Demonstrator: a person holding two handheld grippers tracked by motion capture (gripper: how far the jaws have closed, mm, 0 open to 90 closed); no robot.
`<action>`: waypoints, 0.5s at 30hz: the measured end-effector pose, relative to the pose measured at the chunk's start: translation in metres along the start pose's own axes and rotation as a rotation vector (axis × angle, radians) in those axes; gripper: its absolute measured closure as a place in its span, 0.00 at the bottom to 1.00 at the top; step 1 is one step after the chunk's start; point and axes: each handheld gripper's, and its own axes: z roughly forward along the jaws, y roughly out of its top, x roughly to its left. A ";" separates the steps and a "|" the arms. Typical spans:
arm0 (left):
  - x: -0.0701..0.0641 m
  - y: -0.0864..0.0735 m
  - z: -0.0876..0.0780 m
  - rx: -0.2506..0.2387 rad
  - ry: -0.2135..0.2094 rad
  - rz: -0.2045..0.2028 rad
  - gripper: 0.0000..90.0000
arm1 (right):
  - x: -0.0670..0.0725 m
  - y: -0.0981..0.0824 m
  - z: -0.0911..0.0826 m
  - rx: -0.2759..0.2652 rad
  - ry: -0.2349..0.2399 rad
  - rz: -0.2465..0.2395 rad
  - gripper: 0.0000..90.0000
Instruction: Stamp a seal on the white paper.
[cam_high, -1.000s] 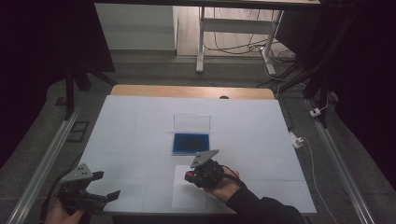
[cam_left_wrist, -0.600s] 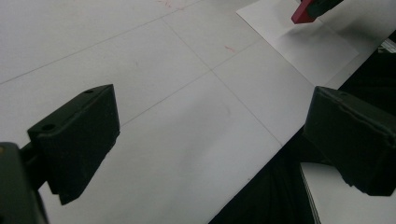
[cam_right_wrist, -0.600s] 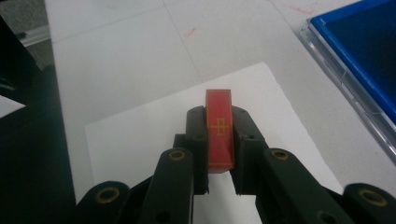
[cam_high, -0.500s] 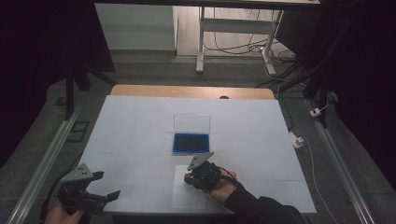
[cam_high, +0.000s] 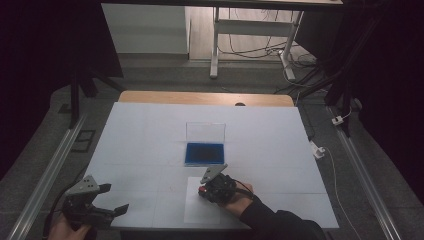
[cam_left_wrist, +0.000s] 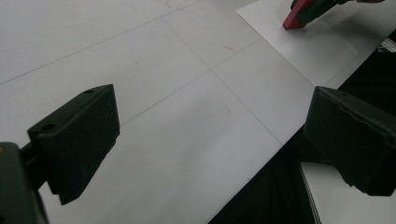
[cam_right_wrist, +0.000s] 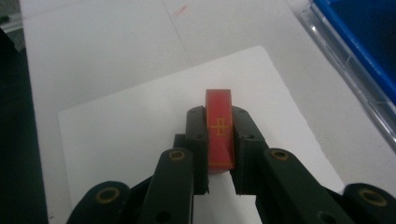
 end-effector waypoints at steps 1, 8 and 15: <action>0.000 0.000 0.000 0.000 0.000 0.000 0.04 | 0.000 0.000 0.000 -0.003 -0.001 -0.002 0.88; 0.000 0.000 0.000 0.002 0.002 0.002 0.04 | 0.001 0.000 0.001 0.006 -0.011 -0.020 0.89; 0.000 0.000 0.000 0.004 0.003 0.002 0.04 | 0.002 0.000 0.001 0.004 -0.013 -0.012 0.89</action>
